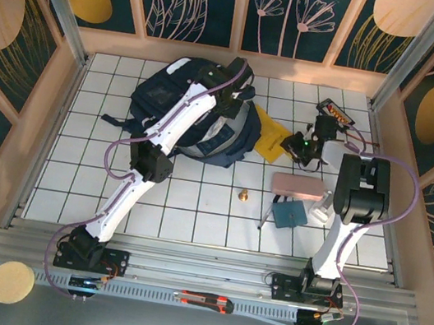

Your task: Pack the student bag

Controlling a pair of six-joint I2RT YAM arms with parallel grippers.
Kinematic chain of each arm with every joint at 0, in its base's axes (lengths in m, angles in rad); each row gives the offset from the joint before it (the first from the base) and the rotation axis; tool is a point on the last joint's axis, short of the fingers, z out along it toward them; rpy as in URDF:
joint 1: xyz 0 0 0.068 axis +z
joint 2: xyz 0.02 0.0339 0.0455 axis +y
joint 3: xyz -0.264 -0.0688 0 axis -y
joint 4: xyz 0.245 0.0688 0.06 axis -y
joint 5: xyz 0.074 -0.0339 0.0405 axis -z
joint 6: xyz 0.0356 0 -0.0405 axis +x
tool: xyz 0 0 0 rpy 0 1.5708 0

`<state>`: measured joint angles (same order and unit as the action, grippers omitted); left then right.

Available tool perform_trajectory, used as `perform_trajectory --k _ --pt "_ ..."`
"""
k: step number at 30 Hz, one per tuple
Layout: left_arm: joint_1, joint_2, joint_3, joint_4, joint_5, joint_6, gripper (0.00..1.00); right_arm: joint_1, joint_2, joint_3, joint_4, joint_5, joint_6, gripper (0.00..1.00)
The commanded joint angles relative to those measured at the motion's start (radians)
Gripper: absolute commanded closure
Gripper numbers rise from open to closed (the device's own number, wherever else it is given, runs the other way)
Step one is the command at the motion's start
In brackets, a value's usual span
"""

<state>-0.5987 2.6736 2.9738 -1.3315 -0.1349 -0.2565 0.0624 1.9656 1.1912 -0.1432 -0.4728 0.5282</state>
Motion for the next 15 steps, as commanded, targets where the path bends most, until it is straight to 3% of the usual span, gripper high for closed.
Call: perform_trajectory --k 1,6,9,15 --pt "0.011 0.023 0.023 0.037 0.001 -0.009 1.0 0.022 -0.044 -0.03 0.097 -0.039 0.014 0.74" --pt "0.009 0.029 0.022 0.036 0.0 -0.008 1.0 0.024 -0.058 -0.054 0.142 -0.064 0.024 0.81" --pt "0.007 0.028 0.02 0.033 -0.003 -0.009 1.0 0.025 -0.056 -0.059 0.142 -0.053 0.02 1.0" --pt "0.007 0.009 0.024 0.023 -0.052 -0.014 1.0 0.024 -0.108 -0.083 0.126 0.007 0.016 1.0"
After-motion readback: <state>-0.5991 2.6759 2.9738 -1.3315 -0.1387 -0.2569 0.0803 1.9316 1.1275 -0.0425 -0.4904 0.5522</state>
